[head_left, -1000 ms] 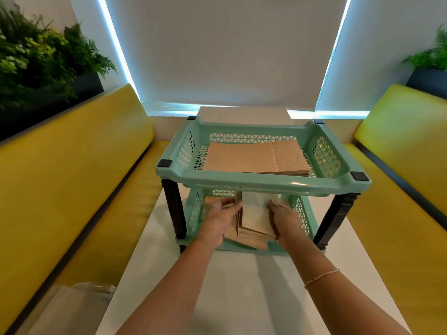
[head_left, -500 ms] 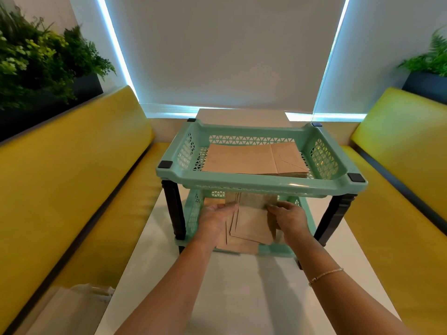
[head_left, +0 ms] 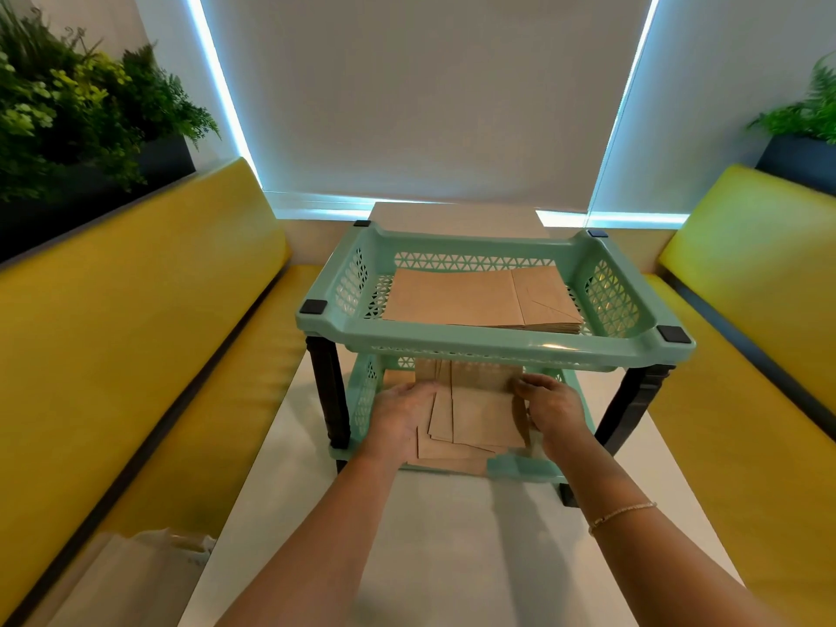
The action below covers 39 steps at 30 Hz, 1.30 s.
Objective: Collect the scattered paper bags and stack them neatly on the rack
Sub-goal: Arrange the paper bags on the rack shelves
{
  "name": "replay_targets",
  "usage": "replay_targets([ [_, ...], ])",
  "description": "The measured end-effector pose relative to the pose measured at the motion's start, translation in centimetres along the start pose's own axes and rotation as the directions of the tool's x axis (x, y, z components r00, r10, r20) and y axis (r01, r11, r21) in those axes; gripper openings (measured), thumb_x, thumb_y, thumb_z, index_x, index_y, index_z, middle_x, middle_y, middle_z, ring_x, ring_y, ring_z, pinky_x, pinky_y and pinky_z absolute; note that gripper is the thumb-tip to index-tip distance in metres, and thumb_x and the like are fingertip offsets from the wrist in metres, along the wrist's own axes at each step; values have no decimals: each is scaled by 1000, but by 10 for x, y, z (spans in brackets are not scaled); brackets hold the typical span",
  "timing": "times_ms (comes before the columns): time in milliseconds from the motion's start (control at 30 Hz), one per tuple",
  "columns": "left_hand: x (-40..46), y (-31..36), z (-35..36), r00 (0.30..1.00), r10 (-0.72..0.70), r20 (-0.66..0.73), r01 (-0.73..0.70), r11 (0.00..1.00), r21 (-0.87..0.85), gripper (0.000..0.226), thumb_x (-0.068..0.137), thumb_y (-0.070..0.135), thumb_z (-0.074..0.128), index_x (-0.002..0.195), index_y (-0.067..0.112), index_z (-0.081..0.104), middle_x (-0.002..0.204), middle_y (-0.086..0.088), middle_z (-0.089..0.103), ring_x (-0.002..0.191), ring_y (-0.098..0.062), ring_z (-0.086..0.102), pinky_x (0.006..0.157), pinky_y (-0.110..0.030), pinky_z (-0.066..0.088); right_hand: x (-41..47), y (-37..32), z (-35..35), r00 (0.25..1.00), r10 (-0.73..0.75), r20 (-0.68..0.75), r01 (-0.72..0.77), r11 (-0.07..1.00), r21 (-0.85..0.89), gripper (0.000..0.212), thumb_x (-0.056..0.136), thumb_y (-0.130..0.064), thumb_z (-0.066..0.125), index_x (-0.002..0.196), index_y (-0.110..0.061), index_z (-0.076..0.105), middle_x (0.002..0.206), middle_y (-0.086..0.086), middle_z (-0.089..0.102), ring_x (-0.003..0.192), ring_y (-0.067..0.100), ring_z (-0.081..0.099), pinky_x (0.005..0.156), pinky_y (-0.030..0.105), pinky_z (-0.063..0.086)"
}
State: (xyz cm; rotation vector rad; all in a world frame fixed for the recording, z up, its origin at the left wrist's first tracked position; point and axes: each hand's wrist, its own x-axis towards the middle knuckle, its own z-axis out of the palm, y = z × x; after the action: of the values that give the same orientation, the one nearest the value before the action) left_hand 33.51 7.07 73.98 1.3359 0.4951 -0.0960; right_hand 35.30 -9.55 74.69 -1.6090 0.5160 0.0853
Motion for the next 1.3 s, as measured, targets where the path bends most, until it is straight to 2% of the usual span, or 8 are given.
replay_targets([
  [200,1,-3,-1,997,-77,21,77,997,-3,17,73,21,76,88,14,70,96,-12,71,99,-32,63,96,-52,46,-6,0,3,998,23,60,-24,1000,11,8,89,-19,61,82,-19,58,93,8,63,98,30,60,92,48,50],
  [400,-1,-3,2,999,-49,-9,48,999,-23,16,80,17,70,94,10,69,89,-2,68,98,-21,58,103,-37,39,-10,-2,0,999,36,-6,-36,998,57,7,90,-22,59,86,-17,56,101,10,59,94,27,55,79,41,47],
  [567,2,0,-6,997,-68,-32,66,997,-50,20,81,19,69,99,10,67,96,-8,68,97,-25,62,96,-43,47,-9,-6,-10,995,96,16,-97,989,111,25,90,-27,60,109,-13,52,103,12,60,87,29,58,61,35,48],
  [800,-4,-6,21,993,-63,98,61,998,27,9,90,11,56,99,11,59,80,-10,66,70,-25,63,64,-34,53,-14,-1,1,954,150,259,-193,970,149,36,84,0,62,118,-6,51,98,13,64,87,30,63,75,43,53],
  [967,-4,-10,44,993,-34,116,26,997,69,33,98,32,38,123,14,47,118,-15,57,107,-31,54,95,-45,45,-13,0,1,935,132,328,-165,984,74,37,82,4,62,117,-5,52,104,19,65,89,34,64,78,45,54],
  [1100,3,-7,50,985,80,154,-109,975,191,44,102,33,29,140,11,25,132,-9,41,116,-23,44,95,-29,32,-1,-1,-5,960,120,253,-154,981,121,34,85,7,57,115,-10,52,110,17,62,96,33,63,82,45,54],
  [1167,14,-5,42,978,89,188,-176,834,523,45,101,33,30,141,13,27,132,-12,45,102,-20,52,91,-34,39,6,-2,-7,981,118,152,-129,989,70,37,87,2,57,120,-12,49,116,14,58,101,31,58,82,45,53],
  [1300,41,-5,12,968,0,251,-250,103,963,60,89,30,57,142,14,33,145,-11,36,131,-29,37,109,-42,33,11,-2,-12,995,93,22,-93,996,5,39,87,-2,57,124,-12,48,112,10,57,97,28,53,63,35,50],
])
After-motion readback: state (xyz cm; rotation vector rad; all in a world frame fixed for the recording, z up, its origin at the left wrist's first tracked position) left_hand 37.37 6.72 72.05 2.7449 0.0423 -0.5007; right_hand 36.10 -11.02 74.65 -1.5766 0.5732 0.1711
